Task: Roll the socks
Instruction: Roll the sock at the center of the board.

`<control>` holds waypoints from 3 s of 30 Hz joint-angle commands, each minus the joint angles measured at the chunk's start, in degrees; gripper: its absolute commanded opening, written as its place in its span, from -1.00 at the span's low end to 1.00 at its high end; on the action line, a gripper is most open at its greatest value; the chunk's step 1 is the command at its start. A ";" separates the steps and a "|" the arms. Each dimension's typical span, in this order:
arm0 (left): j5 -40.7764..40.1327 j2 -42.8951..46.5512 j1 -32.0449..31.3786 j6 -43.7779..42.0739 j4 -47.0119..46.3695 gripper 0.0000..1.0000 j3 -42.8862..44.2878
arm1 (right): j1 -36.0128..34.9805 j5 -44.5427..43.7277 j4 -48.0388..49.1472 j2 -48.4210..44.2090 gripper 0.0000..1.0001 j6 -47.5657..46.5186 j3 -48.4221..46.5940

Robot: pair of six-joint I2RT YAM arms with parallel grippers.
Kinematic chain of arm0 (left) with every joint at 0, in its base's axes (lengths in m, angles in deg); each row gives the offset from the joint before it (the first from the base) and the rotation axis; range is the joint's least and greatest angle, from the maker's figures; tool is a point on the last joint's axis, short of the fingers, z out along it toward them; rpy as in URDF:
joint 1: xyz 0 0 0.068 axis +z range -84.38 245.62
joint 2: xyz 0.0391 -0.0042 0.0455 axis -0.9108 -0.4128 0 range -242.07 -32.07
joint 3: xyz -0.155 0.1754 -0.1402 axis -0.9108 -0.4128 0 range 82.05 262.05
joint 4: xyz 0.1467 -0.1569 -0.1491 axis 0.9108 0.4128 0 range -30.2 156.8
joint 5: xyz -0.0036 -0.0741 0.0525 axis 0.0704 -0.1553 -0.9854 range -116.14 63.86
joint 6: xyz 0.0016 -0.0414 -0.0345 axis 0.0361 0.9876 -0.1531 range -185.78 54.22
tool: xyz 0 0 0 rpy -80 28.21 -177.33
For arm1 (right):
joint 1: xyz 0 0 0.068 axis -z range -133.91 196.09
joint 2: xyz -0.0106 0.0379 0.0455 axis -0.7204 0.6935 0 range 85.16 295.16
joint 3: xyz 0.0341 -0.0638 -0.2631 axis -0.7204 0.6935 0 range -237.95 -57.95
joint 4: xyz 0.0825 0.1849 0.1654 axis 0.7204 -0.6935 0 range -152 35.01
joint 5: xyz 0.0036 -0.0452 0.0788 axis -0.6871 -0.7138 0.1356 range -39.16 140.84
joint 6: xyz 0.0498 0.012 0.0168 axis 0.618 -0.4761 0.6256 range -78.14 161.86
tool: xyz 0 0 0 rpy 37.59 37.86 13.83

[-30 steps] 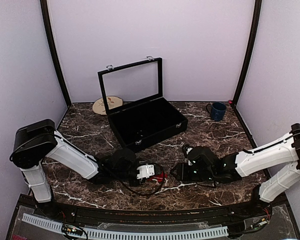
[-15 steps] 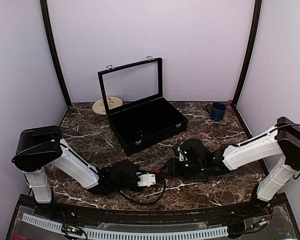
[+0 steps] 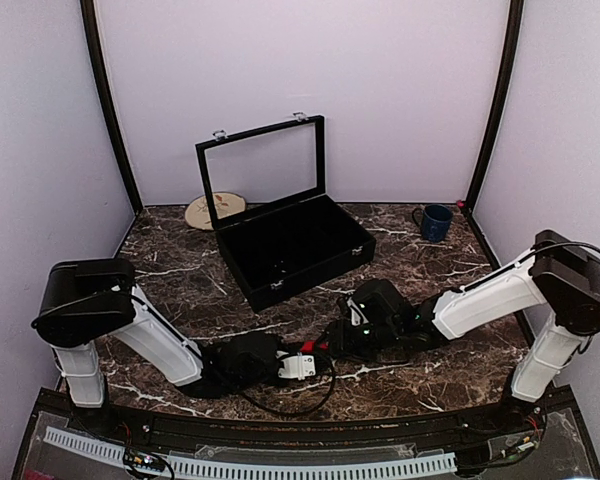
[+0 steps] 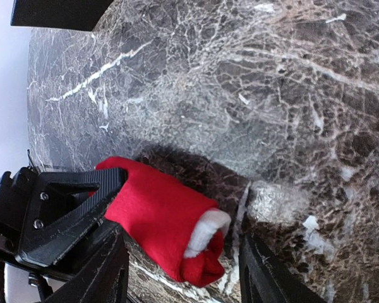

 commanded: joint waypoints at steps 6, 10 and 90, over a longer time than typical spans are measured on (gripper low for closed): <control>-4.90 -3.75 -2.18 -2.01 1.98 -1.00 -3.56 | 1.29 3.37 1.41 2.85 0.14 1.63 -1.91; -6.16 -4.74 -2.95 -2.50 0.52 -1.00 -4.01 | 1.29 4.86 -0.35 4.36 0.14 1.56 -2.68; 40.66 14.42 14.30 33.02 67.83 -0.09 24.18 | -10.37 -25.17 -14.96 7.46 -1.00 -15.67 -3.25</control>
